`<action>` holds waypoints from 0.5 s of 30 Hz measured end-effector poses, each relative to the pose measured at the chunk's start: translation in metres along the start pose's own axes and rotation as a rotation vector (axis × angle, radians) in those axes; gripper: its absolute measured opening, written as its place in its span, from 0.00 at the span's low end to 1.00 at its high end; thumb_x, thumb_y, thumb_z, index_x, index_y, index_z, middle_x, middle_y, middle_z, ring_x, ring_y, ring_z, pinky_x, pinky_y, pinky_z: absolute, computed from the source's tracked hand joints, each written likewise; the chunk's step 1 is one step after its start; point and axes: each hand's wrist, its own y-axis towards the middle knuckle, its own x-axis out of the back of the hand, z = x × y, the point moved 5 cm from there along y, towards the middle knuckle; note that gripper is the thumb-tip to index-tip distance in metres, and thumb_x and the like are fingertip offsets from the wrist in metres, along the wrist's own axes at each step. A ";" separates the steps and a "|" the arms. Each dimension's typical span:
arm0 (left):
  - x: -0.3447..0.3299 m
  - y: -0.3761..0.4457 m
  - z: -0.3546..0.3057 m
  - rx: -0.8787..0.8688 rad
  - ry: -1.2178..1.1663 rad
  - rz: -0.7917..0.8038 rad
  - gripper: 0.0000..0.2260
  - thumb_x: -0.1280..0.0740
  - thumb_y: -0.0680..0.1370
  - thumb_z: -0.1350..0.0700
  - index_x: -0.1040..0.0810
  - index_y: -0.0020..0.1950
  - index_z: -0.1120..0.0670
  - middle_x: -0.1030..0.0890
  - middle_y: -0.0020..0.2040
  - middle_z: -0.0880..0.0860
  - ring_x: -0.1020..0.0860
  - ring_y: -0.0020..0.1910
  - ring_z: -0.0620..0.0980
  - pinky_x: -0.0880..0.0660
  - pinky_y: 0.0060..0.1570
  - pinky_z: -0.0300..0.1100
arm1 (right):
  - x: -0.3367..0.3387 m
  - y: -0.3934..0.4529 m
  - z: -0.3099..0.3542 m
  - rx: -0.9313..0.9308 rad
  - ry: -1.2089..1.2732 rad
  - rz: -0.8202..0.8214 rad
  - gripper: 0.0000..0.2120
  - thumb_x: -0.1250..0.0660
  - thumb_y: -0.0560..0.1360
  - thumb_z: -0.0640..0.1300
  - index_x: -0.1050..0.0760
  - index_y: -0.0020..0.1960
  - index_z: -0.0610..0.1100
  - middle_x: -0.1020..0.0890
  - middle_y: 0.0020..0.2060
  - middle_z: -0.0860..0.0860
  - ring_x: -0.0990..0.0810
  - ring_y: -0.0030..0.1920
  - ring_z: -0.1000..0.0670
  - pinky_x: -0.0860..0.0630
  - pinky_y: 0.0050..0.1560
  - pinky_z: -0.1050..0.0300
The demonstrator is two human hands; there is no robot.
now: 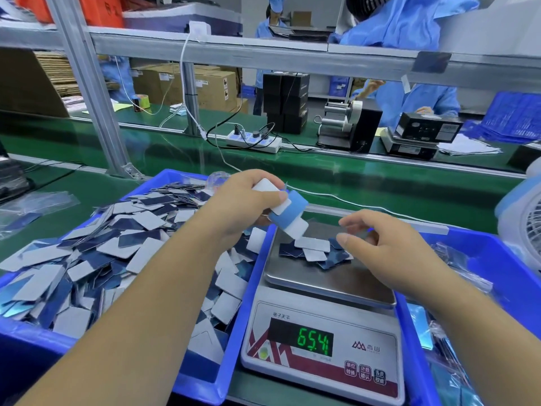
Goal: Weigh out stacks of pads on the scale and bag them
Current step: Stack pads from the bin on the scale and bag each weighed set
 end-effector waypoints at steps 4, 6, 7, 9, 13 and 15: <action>-0.037 -0.009 -0.003 -0.029 -0.075 0.222 0.06 0.28 0.77 0.61 0.18 0.44 0.50 0.18 0.45 0.53 0.18 0.38 0.47 0.19 0.39 0.43 | -0.012 0.000 0.005 -0.053 0.461 0.005 0.05 0.31 0.76 0.51 0.19 0.50 0.53 0.18 0.36 0.61 0.24 0.31 0.61 0.30 0.36 0.65; -0.051 -0.011 -0.003 -0.047 -0.096 0.279 0.06 0.28 0.77 0.62 0.19 0.45 0.51 0.18 0.40 0.49 0.18 0.37 0.45 0.21 0.35 0.37 | -0.016 -0.001 0.009 -0.043 0.558 -0.001 0.03 0.31 0.77 0.46 0.18 0.47 0.52 0.18 0.33 0.57 0.26 0.28 0.61 0.30 0.31 0.67; -0.054 -0.011 -0.002 -0.055 -0.107 0.285 0.06 0.28 0.77 0.63 0.19 0.45 0.52 0.18 0.39 0.49 0.18 0.37 0.46 0.22 0.35 0.37 | -0.016 -0.001 0.009 -0.044 0.582 -0.012 0.05 0.31 0.77 0.44 0.18 0.45 0.53 0.18 0.31 0.56 0.28 0.27 0.59 0.31 0.28 0.67; -0.055 -0.010 0.000 -0.057 -0.138 0.258 0.06 0.28 0.77 0.63 0.20 0.44 0.53 0.18 0.41 0.51 0.17 0.39 0.47 0.21 0.37 0.39 | -0.014 0.000 0.006 -0.056 0.608 -0.033 0.07 0.30 0.77 0.42 0.18 0.43 0.53 0.20 0.28 0.54 0.30 0.26 0.56 0.33 0.26 0.64; -0.041 -0.007 0.009 -0.021 -0.136 0.161 0.08 0.27 0.76 0.63 0.19 0.40 0.52 0.19 0.42 0.54 0.17 0.39 0.50 0.19 0.39 0.43 | -0.015 0.003 0.003 -0.060 0.482 -0.029 0.08 0.29 0.75 0.40 0.18 0.43 0.54 0.17 0.32 0.55 0.25 0.29 0.57 0.29 0.33 0.62; -0.024 -0.003 0.014 -0.006 -0.085 0.042 0.10 0.27 0.76 0.62 0.18 0.37 0.49 0.19 0.42 0.54 0.18 0.37 0.49 0.19 0.37 0.42 | -0.018 0.003 0.001 -0.072 0.378 -0.053 0.10 0.28 0.74 0.40 0.19 0.43 0.56 0.16 0.36 0.56 0.20 0.35 0.56 0.24 0.40 0.60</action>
